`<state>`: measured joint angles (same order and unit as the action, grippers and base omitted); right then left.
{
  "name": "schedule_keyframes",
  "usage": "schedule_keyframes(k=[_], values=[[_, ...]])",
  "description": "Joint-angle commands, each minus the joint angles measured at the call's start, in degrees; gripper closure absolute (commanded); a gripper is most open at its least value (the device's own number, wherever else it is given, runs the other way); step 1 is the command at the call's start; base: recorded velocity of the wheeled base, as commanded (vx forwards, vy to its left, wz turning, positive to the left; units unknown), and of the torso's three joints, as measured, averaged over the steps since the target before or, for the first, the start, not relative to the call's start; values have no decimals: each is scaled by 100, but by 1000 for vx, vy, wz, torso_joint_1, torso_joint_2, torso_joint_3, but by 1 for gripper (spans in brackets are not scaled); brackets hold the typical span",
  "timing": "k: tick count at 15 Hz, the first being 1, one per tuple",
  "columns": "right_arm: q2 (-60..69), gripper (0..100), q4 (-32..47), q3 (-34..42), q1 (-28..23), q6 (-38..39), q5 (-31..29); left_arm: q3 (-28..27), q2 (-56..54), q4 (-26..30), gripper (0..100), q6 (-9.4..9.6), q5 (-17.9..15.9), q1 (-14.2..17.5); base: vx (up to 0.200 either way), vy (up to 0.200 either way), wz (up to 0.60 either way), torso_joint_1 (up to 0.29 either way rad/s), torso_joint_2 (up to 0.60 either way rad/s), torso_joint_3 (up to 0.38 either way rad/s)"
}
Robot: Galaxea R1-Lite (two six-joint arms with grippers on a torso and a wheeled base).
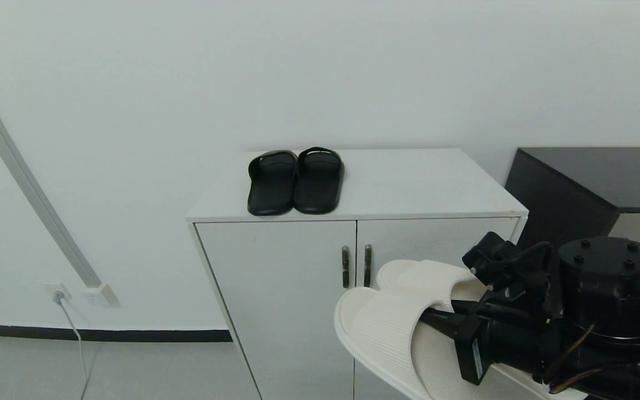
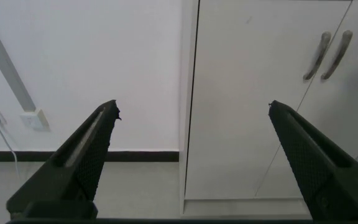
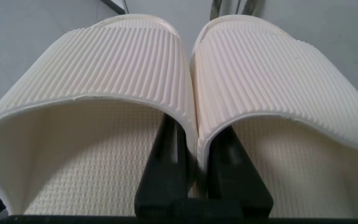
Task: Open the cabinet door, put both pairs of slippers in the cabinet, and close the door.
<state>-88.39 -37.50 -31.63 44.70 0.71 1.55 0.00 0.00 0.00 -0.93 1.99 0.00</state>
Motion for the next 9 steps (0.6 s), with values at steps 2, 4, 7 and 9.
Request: schedule_keyframes(k=[2, 4, 7, 9], values=[[-73, 100, -12, -1, 3, 0, -5, 0, 0, 0, 0, -4, 3, 0, 0, 0, 0, -188, 505, 327], [-82, 100, -21, 26, 3, 0, -5, 0, 0, 0, 0, -4, 3, 0, 0, 0, 0, -168, 505, 327], [-82, 100, -29, 35, 3, 0, 3, 0, 0, 0, 0, -4, 3, 0, 0, 0, 0, -157, 487, 330], [-90, 100, -29, 43, 3, 0, 3, 0, 0, 0, 0, -4, 3, 0, 0, 0, 0, -134, 476, 334]])
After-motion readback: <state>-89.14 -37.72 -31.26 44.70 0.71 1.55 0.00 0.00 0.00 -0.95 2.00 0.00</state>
